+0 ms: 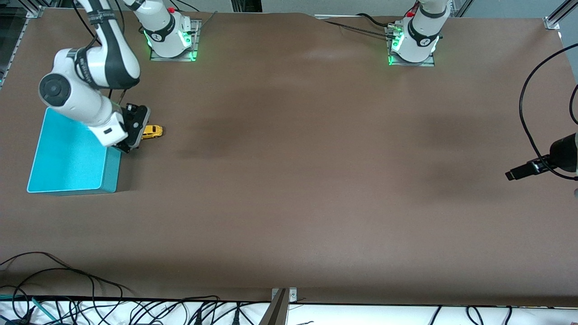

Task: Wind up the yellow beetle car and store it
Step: 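Lower the right gripper onto the car beside the box and grasp it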

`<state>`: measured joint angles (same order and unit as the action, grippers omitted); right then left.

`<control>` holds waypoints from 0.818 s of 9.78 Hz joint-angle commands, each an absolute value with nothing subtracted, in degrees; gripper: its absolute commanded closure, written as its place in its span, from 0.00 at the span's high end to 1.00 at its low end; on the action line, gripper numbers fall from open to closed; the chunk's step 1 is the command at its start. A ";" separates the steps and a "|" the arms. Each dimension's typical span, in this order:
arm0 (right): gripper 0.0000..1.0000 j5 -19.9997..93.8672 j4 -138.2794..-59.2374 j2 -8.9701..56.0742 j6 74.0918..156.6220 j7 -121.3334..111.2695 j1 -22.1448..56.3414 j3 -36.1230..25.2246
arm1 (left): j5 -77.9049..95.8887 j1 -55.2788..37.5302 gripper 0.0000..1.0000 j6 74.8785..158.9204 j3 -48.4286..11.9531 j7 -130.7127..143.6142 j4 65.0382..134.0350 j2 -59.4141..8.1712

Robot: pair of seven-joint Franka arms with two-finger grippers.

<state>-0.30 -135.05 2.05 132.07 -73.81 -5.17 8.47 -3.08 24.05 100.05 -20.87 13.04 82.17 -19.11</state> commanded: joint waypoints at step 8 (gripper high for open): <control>1.00 0.70 -151.17 6.13 156.25 -91.84 -13.36 9.58 | -2.55 24.17 1.00 98.79 -23.82 8.97 79.01 -17.67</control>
